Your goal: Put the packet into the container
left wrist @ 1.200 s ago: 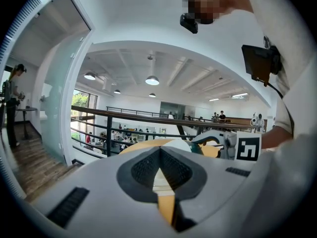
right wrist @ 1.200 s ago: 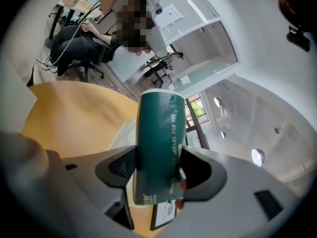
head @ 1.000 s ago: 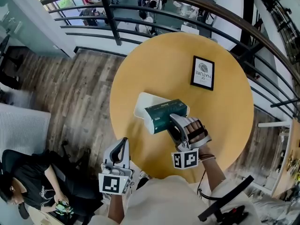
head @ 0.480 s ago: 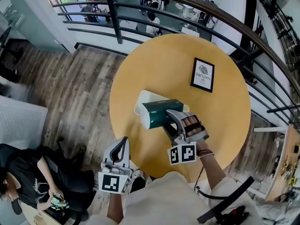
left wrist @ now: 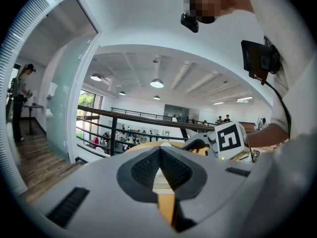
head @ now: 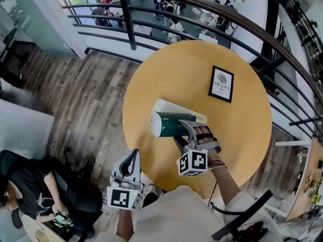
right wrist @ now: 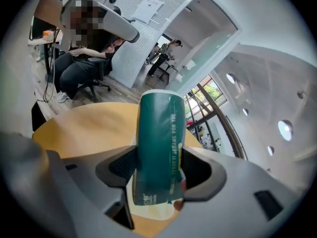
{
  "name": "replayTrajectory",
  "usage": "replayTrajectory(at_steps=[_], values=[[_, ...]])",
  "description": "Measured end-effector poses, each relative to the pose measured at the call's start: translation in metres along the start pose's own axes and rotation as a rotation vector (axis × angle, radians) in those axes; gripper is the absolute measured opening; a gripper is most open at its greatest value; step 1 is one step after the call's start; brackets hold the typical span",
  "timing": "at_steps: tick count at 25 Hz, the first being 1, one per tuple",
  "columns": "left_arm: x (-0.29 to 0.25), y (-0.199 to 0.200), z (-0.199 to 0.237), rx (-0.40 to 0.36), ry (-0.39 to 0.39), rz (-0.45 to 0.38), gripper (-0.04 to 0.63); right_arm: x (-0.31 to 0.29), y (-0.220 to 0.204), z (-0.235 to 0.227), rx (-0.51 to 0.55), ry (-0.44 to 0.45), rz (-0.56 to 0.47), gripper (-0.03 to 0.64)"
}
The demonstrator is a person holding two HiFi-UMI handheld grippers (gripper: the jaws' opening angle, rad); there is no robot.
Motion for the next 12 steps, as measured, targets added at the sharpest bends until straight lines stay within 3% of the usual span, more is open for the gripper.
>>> replayTrajectory(at_steps=[12], values=[[-0.002,0.001,0.001,-0.005,0.005,0.012,0.005,-0.027,-0.009,-0.007,-0.105,0.054,0.044,0.284]])
Point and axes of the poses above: the fingertips, and each gripper's own axes: x backward along the fingers, z to its left, y out of its top, the point moved 7 cm from there along x, backward along the fingers, and after that the axes turned 5 degrees about -z, right-handed, at the moved point
